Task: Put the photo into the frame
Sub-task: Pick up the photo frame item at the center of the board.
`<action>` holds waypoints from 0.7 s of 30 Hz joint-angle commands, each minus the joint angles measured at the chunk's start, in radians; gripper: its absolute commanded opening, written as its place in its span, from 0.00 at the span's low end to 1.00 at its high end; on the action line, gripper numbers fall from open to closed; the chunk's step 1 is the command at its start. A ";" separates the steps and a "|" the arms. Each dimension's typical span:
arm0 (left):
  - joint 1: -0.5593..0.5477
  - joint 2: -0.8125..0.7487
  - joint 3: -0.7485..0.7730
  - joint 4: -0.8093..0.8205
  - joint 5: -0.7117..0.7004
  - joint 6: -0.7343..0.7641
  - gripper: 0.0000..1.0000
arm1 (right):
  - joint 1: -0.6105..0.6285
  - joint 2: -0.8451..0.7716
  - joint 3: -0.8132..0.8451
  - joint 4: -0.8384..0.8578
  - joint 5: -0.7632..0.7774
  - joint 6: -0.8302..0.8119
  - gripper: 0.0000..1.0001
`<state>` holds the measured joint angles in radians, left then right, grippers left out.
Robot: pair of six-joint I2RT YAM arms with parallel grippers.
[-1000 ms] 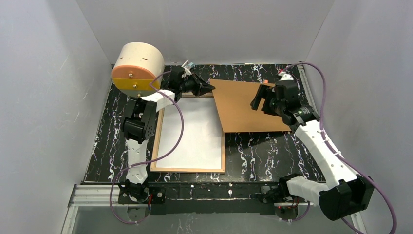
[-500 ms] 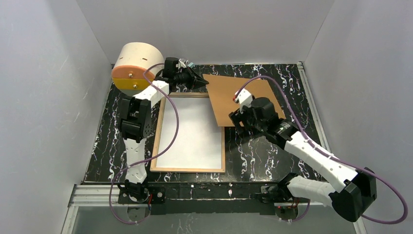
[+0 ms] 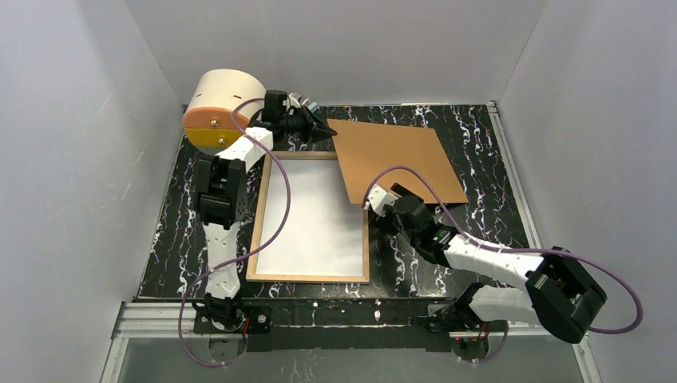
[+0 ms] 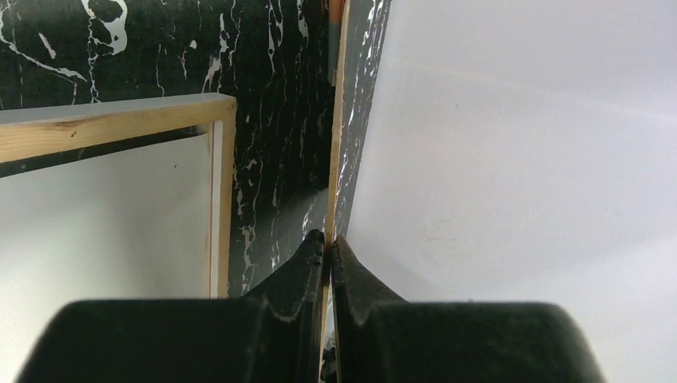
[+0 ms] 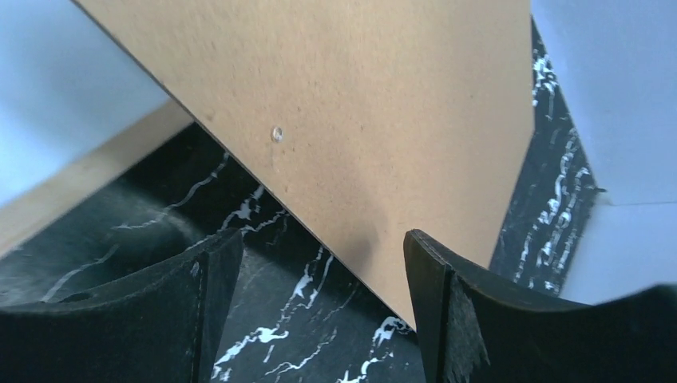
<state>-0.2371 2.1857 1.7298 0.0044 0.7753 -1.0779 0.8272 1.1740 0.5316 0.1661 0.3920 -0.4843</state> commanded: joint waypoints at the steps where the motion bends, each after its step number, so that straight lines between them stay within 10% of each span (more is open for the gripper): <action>1: 0.012 -0.017 0.030 -0.032 0.051 0.007 0.00 | 0.004 0.039 -0.088 0.376 0.101 -0.181 0.82; 9: 0.019 -0.021 0.035 -0.049 0.055 0.013 0.00 | -0.077 0.132 -0.170 0.604 0.096 -0.317 0.72; 21: 0.022 -0.040 0.026 -0.050 0.063 0.006 0.00 | -0.172 0.157 -0.142 0.649 -0.035 -0.452 0.13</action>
<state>-0.2283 2.1857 1.7325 -0.0292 0.8009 -1.0676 0.6567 1.3506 0.3611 0.7361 0.4107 -0.8986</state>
